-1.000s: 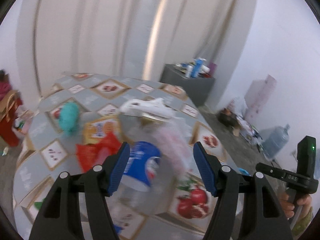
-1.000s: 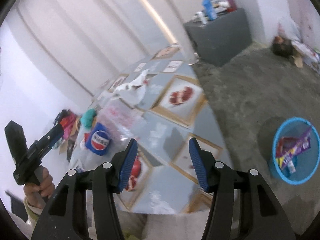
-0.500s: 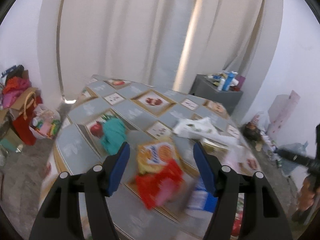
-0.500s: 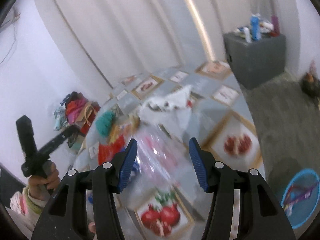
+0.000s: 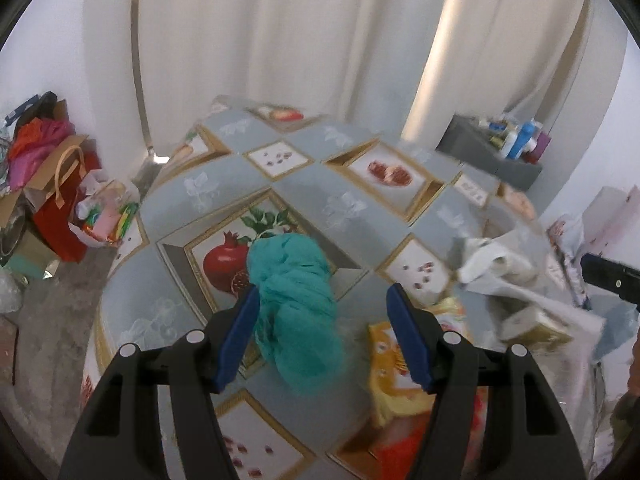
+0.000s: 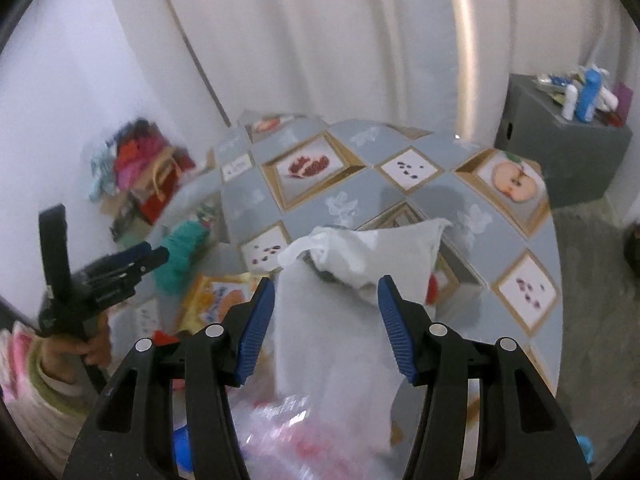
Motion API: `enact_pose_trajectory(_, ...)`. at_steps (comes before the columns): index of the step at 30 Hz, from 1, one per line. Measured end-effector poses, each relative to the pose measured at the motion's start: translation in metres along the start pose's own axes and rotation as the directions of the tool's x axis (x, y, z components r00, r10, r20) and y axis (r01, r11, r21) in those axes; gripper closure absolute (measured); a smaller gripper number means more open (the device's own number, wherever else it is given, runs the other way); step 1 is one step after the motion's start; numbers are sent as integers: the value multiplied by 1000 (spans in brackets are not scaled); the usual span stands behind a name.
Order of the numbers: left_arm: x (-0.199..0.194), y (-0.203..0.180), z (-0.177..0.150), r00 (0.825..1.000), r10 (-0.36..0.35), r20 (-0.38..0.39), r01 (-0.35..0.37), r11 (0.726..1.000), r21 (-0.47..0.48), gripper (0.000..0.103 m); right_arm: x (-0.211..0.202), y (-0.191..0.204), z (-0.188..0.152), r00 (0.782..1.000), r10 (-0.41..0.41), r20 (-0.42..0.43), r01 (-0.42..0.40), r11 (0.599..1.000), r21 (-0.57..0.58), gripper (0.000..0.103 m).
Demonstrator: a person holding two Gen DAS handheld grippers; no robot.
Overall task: Collect trash
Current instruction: 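Grasp the teal cloth with the left tool while the right tool grasps the white tissue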
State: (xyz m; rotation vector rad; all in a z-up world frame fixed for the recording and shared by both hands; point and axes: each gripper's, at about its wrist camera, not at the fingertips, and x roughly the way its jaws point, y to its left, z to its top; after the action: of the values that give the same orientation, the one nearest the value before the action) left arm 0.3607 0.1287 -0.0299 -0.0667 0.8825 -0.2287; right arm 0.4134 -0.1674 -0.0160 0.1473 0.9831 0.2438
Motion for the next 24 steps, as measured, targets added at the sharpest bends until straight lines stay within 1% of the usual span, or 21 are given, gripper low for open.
enact_pose_trajectory(3, 18, 3, 1, 999, 19, -30, -19, 1000, 14, 39, 24, 1, 7, 998, -20, -54, 17, 999, -45, 51)
enact_pose_trajectory(7, 35, 7, -1, 997, 38, -60, -37, 999, 15, 39, 51, -1, 15, 992, -47, -115, 39, 996, -77, 55)
enact_pose_trajectory(10, 43, 7, -2, 996, 46, -74, -45, 999, 21, 42, 66, -6, 18, 984, -79, -160, 66, 994, -82, 61)
enact_pose_trajectory(12, 47, 8, -2, 995, 47, -84, -45, 999, 19, 47, 73, -10, 19, 978, -81, -192, 67, 995, -79, 66)
enact_pose_trajectory(14, 48, 8, -2, 995, 46, -84, -45, 999, 15, 48, 75, -11, 19, 977, -78, -201, 64, 995, -73, 73)
enact_pose_trajectory(15, 48, 8, -3, 995, 47, -83, -46, 999, 17, 49, 74, -11, 18, 977, -76, -201, 62, 995, -76, 74)
enact_pose_trajectory(17, 48, 9, -3, 996, 46, -79, -45, 999, 15, 51, 73, -9, 17, 977, -85, -197, 68, 993, -91, 87)
enact_pose_trajectory(19, 47, 9, -3, 996, 43, -77, -43, 999, 7, 53, 69, -8, 17, 978, -98, -186, 79, 991, -105, 92)
enact_pose_trajectory(20, 46, 10, -2, 996, 39, -74, -39, 999, 3, 55, 66, -7, 17, 980, -103, -172, 84, 990, -112, 95)
enact_pose_trajectory(24, 35, 8, 1, 999, 33, -41, -33, 999, -1, 56, 48, -3, 22, 989, -119, -89, 106, 985, -134, 96)
